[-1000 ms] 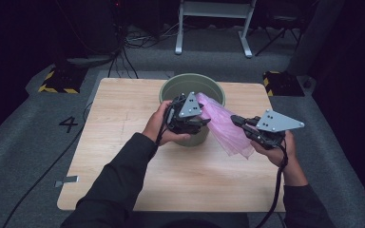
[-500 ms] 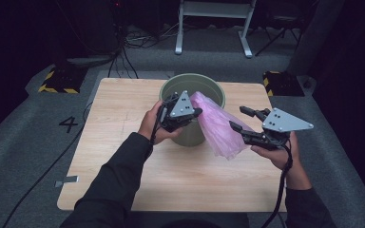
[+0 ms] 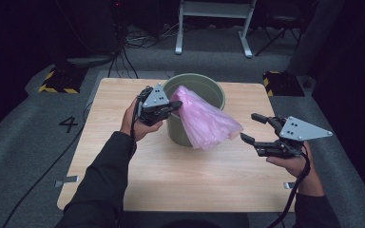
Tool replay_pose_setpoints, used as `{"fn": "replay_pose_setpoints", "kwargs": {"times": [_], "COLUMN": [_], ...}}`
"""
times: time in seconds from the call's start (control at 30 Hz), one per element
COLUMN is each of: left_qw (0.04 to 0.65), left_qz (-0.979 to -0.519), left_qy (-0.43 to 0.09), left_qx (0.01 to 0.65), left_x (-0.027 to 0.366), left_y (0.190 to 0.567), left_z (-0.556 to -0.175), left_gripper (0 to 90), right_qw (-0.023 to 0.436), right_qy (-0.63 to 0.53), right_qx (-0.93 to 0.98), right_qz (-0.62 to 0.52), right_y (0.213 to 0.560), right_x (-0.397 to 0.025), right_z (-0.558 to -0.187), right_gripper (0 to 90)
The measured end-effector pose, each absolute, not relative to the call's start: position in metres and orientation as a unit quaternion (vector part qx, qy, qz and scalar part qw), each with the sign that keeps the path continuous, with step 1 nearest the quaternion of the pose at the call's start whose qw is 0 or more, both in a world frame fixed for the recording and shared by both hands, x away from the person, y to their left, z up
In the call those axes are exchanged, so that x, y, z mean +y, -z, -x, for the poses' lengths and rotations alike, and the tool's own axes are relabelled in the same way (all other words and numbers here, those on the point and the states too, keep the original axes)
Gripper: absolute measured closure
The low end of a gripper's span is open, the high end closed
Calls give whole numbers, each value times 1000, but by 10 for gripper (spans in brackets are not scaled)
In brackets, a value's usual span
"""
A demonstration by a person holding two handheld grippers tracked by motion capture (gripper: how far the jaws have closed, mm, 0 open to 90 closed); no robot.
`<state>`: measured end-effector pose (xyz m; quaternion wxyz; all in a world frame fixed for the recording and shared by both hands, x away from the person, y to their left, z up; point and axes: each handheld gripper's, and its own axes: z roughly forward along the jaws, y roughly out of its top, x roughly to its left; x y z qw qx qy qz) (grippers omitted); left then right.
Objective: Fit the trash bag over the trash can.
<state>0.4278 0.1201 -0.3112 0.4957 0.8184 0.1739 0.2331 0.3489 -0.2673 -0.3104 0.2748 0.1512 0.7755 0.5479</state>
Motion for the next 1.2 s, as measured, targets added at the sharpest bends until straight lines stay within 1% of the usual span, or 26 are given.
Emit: {"fn": "replay_pose_setpoints", "kwargs": {"times": [0.07,0.17,0.23,0.3,0.43,0.5,0.53,0.57,0.6,0.63,0.67,0.7,0.73,0.8,0.83,0.87,1.07,1.2], "left_qw": [496,500,499,502,502,508,509,512,513,513,512,513,517,517,519,523,533,528], "left_qz": [-817,-815,-816,-815,-815,-810,-809,-807,-808,-809,-809,-809,-808,-807,-807,-807,-816,-821], "left_qy": [-233,-230,-229,-224,-225,-225,-226,-224,-223,-220,-217,-215,-214,-223,-226,-225,-202,-199], "left_qx": [179,180,180,181,182,188,189,189,187,187,193,192,186,178,169,158,101,90], "left_x": [124,126,127,129,132,135,137,138,140,140,140,141,140,136,133,129,97,75], "left_y": [312,312,313,314,315,315,315,315,315,315,314,314,314,311,310,308,300,300], "left_z": [-429,-430,-430,-431,-431,-431,-431,-430,-428,-427,-424,-420,-415,-402,-395,-388,-355,-344], "left_gripper": [899,899,899,898,893,861,816,796,758,686,578,518,482,353,316,300,270,255], "right_qw": [275,263,280,275,267,265,269,272,273,277,279,279,280,284,289,292,303,316], "right_qy": [-541,-534,-512,-514,-528,-532,-529,-529,-530,-529,-529,-529,-529,-523,-520,-518,-508,-498], "right_qx": [778,787,793,792,784,783,783,783,782,781,780,781,781,783,783,783,786,787], "right_qz": [-162,-165,-177,-179,-184,-183,-184,-184,-183,-182,-183,-181,-180,-183,-183,-183,-182,-184], "right_y": [315,323,328,332,336,336,336,336,336,335,334,333,332,330,330,329,326,324], "right_x": [-270,-266,-259,-255,-253,-252,-250,-249,-248,-248,-247,-246,-245,-243,-242,-241,-235,-231], "right_z": [-352,-357,-362,-368,-379,-382,-382,-382,-382,-382,-382,-381,-381,-381,-381,-381,-378,-375], "right_gripper": [312,356,432,502,754,828,869,886,900,900,900,900,900,900,900,900,900,900]}}
